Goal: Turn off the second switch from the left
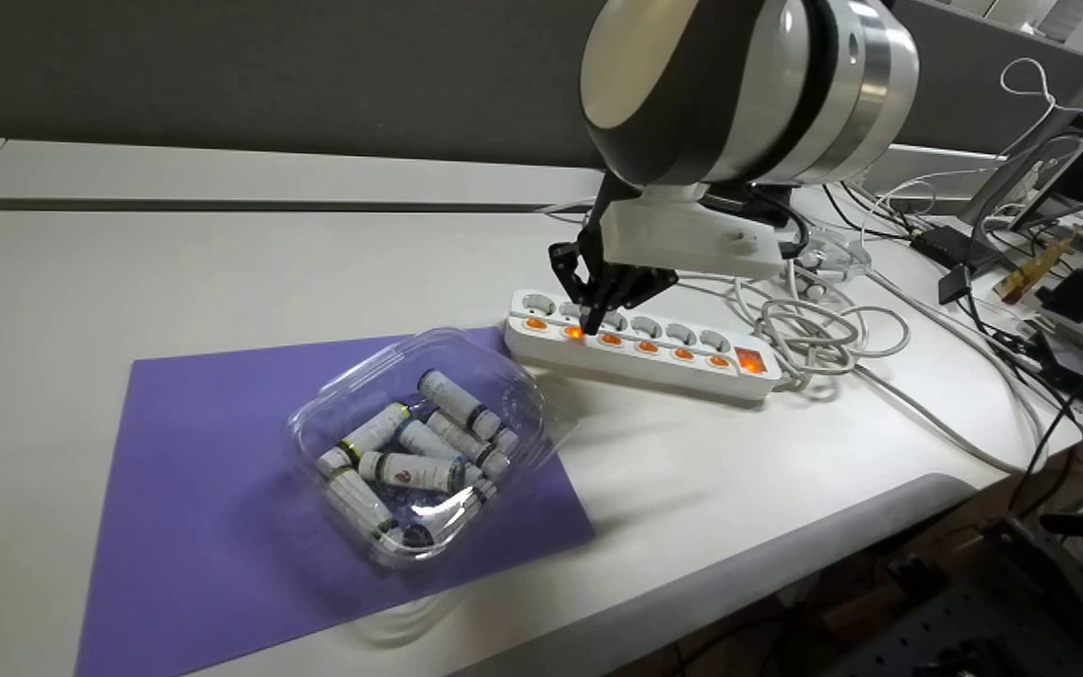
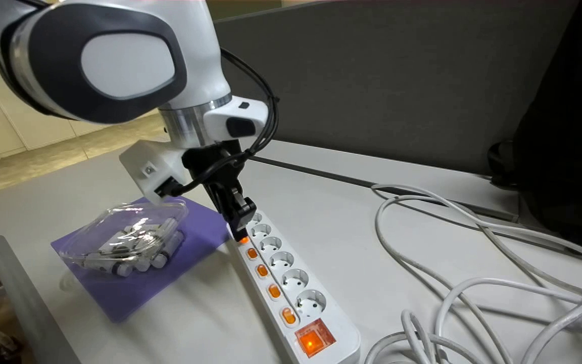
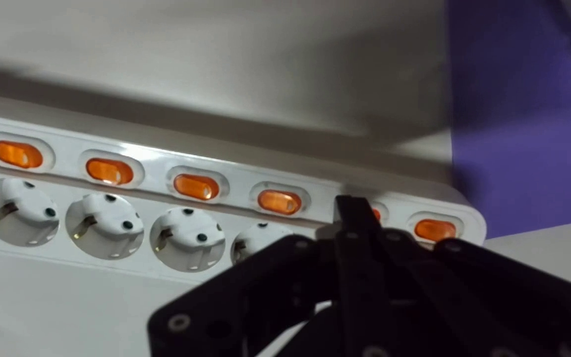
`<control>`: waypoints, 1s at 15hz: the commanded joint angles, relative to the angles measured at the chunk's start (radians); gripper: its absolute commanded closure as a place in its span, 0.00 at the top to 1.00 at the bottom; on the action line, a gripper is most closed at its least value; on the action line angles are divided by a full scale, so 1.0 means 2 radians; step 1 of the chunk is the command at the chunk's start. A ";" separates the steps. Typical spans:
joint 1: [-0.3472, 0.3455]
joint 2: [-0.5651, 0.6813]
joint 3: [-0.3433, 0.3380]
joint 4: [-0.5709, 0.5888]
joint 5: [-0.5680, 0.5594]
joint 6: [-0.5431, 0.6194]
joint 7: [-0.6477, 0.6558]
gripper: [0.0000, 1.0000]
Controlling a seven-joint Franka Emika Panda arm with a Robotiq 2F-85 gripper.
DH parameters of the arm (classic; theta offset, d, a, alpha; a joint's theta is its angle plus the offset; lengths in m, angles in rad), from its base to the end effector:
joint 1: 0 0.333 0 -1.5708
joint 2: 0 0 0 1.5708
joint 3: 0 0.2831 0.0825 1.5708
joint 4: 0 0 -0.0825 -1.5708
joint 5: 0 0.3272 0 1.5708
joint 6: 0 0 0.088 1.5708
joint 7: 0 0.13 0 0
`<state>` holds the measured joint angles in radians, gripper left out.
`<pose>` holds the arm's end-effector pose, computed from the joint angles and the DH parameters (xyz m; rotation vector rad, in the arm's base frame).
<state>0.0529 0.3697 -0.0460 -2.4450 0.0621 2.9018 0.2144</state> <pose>0.4614 -0.0016 0.1621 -3.1009 0.4107 -0.1366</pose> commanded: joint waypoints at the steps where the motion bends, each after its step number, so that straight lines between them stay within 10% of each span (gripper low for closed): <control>1: -0.009 0.018 0.009 0.023 0.017 -0.003 -0.004 0.00; 15: -0.029 0.050 0.021 0.036 0.033 0.008 -0.027 0.00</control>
<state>0.0402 0.4179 -0.0335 -2.3956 0.1004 2.8986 0.2089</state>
